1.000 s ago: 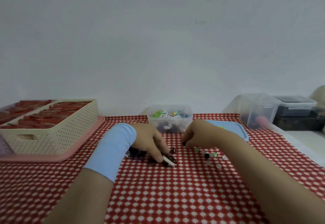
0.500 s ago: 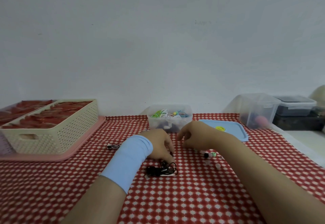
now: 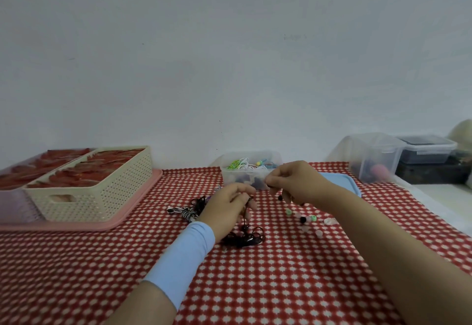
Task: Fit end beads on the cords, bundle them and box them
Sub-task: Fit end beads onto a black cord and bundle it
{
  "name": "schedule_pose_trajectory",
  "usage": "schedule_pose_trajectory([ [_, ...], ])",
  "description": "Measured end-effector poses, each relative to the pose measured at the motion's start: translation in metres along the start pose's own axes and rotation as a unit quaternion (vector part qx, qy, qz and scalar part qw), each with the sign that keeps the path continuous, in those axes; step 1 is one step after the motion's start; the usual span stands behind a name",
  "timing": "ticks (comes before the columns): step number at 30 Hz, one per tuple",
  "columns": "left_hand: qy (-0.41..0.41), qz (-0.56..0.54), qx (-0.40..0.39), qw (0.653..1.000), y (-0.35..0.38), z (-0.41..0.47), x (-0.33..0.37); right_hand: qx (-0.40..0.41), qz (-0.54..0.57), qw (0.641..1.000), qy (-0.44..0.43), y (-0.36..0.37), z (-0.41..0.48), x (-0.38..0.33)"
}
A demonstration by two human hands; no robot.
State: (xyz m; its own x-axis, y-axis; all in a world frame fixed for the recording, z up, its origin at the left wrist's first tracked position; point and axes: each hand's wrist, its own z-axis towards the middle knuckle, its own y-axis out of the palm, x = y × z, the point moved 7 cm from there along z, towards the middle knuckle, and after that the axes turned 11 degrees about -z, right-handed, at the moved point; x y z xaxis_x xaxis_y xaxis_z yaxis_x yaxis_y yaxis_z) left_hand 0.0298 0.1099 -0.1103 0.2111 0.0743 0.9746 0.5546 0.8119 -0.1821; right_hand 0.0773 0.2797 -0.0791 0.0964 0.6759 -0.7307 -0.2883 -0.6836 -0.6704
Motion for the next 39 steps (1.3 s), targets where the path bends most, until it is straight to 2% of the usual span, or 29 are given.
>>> schedule_pose_trajectory([
  [4,-0.011,-0.067,0.001,0.998,0.012,-0.003,-0.001,-0.036,0.140,0.989,0.028,0.006,-0.018,0.001],
  [8,-0.016,-0.131,0.000,0.991,0.021,-0.007,-0.003,-0.037,0.192,0.980,0.050,0.016,-0.034,0.008],
  [11,-0.040,-0.244,-0.003,0.969,0.026,-0.014,-0.008,-0.036,0.252,0.965,0.071,0.021,-0.043,0.013],
  [15,-0.038,-0.307,-0.018,0.951,0.027,-0.021,-0.011,-0.047,0.303,0.949,0.076,0.025,-0.049,0.014],
  [20,-0.037,-0.296,-0.034,0.954,0.028,-0.024,-0.010,-0.063,0.284,0.954,0.071,0.030,-0.049,0.013],
  [29,-0.039,-0.282,-0.039,0.958,0.027,-0.023,-0.012,-0.107,0.338,0.934,0.045,0.036,-0.050,0.008],
  [33,-0.036,-0.275,-0.037,0.960,0.025,-0.023,-0.011,-0.100,0.300,0.948,0.047,0.039,-0.051,0.008],
  [39,-0.043,-0.296,-0.035,0.954,0.024,-0.024,-0.011,-0.094,0.307,0.947,0.035,0.037,-0.053,0.004],
])
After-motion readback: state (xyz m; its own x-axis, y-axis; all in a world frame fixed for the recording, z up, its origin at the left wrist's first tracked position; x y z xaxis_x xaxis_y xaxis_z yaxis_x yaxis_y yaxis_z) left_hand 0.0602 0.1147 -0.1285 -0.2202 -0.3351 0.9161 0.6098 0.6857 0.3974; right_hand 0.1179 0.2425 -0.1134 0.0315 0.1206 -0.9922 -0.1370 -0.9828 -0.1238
